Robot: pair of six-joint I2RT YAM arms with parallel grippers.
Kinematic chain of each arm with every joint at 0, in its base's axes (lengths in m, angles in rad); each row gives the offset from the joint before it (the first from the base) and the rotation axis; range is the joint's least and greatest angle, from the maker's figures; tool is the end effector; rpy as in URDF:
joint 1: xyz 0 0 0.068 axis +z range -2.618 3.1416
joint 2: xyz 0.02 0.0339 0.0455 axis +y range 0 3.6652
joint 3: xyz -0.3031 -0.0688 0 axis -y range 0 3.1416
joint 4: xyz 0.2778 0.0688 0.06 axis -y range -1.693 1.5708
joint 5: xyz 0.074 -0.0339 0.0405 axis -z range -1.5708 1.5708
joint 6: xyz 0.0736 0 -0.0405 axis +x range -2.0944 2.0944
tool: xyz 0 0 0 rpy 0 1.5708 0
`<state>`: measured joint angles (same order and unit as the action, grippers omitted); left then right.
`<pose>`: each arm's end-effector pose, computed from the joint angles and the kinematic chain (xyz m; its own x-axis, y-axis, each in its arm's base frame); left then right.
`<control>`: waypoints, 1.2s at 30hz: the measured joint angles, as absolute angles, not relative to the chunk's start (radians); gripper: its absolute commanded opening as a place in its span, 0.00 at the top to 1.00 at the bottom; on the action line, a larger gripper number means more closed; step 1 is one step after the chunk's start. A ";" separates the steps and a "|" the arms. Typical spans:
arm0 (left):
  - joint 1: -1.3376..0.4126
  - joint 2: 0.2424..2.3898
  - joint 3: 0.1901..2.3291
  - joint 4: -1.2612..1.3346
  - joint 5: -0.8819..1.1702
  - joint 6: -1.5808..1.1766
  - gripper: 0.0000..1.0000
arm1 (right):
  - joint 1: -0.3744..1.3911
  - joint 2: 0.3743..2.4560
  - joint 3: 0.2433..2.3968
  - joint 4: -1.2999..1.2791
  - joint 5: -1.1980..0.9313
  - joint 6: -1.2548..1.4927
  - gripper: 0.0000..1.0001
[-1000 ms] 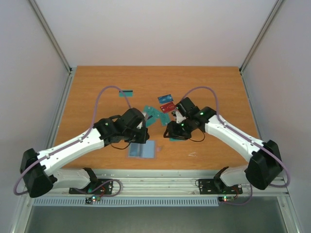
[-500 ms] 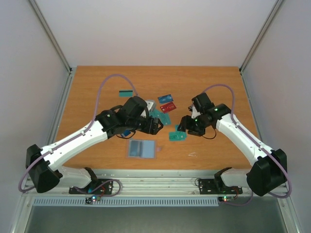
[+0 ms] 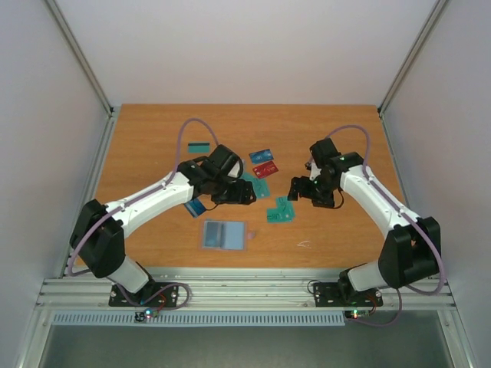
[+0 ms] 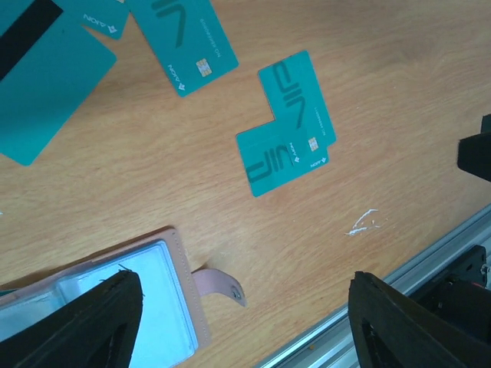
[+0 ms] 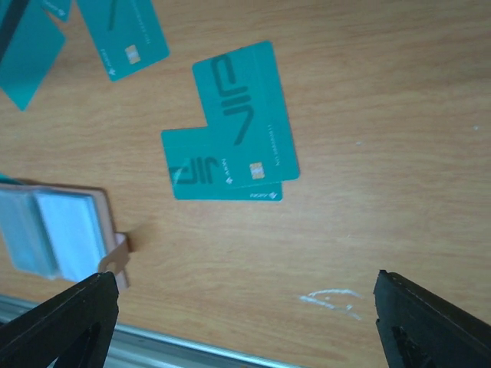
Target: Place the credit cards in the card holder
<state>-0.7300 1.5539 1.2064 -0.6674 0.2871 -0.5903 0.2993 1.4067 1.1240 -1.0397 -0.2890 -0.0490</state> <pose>0.2639 -0.2641 0.2555 -0.9438 0.1283 -0.3045 0.2715 0.8262 -0.4936 0.2705 0.1054 0.2525 -0.9080 -0.3293 -0.2591 -0.3945 0.8802 0.2639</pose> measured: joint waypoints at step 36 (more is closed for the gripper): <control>-0.708 2.013 1.375 -0.427 0.535 -0.680 0.57 | 0.224 1.897 1.256 -0.955 -0.403 -0.144 0.33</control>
<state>-0.7078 2.0132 1.3750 -0.4271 0.5346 -0.6796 0.2237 1.8973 1.2560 -0.9550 -0.4026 -0.1436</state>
